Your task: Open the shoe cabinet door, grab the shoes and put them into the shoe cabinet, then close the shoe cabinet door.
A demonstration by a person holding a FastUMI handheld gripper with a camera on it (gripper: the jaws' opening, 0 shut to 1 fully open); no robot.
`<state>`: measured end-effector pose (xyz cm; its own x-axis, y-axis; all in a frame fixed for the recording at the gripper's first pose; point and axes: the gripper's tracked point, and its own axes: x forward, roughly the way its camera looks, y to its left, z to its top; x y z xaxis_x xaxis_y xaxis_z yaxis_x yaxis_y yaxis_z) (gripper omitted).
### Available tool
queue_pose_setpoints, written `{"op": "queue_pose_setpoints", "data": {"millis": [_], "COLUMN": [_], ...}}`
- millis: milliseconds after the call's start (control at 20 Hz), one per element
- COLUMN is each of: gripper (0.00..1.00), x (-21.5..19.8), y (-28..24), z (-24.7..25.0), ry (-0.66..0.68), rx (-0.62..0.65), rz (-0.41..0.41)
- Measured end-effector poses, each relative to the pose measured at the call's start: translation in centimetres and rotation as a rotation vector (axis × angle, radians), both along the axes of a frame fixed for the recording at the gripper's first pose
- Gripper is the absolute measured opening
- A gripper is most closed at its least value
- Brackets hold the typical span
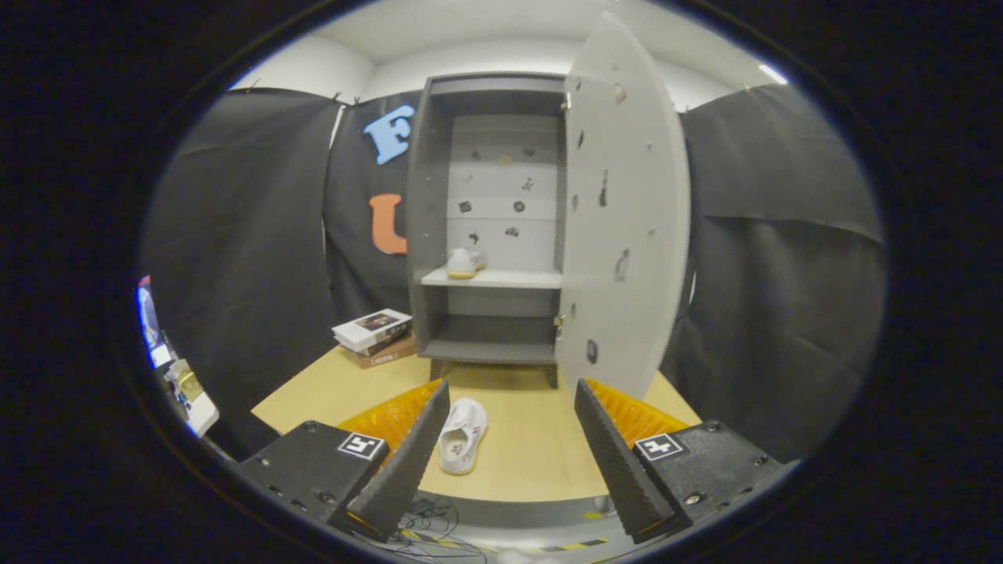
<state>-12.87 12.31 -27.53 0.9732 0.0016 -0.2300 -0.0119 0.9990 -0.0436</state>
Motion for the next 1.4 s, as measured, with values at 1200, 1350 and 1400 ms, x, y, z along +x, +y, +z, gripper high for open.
{"op": "queue_pose_setpoints", "data": {"millis": [1200, 1350, 1400], "gripper": [1.0, 1.0, 1.0], "x": [22.0, 24.0, 24.4], "y": [10.6, 10.3, 10.3], "z": [-28.1, -28.5, -28.4], "ry": [0.339, 0.32, 0.309], "rx": [0.037, 0.029, 0.038], "rz": [0.055, 0.041, 0.042]}}
